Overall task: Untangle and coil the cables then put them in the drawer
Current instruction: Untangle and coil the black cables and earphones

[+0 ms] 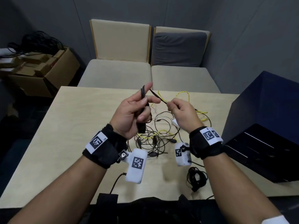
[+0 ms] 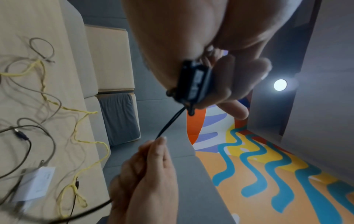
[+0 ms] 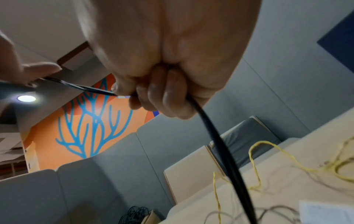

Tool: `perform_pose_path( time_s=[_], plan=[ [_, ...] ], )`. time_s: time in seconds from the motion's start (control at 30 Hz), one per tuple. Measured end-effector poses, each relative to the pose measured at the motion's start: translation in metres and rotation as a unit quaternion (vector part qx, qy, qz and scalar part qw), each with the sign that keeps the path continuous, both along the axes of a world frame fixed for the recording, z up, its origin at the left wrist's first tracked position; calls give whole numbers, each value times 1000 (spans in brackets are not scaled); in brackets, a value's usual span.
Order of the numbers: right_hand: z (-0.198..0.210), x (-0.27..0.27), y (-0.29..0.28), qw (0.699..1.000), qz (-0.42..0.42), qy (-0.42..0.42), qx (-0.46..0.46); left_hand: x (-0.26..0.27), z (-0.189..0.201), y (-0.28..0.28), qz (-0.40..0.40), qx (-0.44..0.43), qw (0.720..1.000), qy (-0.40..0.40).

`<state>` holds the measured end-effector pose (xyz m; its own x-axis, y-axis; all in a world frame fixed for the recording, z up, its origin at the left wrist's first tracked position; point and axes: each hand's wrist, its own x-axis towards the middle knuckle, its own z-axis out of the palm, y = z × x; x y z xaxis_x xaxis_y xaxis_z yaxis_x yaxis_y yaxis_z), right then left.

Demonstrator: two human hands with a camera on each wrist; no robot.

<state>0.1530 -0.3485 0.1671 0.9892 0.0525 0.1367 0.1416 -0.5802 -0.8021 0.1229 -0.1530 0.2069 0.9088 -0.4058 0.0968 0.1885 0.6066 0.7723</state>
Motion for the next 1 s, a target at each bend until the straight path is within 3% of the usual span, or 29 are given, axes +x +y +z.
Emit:
perform_pose_path(
  time_s=[0.43, 0.57, 0.67, 0.77, 0.87, 1.0],
  plan=[
    [-31, -29, 12, 996, 12, 64, 57, 18, 11, -4, 82, 26, 996, 17],
    [-36, -37, 27, 996, 52, 66, 16, 29, 10, -12, 109, -41, 991, 63],
    [-42, -46, 38, 992, 94, 74, -28, 37, 7, -13, 125, -43, 989, 66],
    [-31, -54, 41, 989, 123, 69, -53, 43, -4, -12, 152, 7, 987, 48],
    [-9, -55, 35, 987, 137, 55, -67, 44, -22, -9, 167, 123, 978, -16],
    [24, -56, 23, 986, 151, 47, -49, 39, -39, -1, 144, 295, 938, -111]
  ],
)
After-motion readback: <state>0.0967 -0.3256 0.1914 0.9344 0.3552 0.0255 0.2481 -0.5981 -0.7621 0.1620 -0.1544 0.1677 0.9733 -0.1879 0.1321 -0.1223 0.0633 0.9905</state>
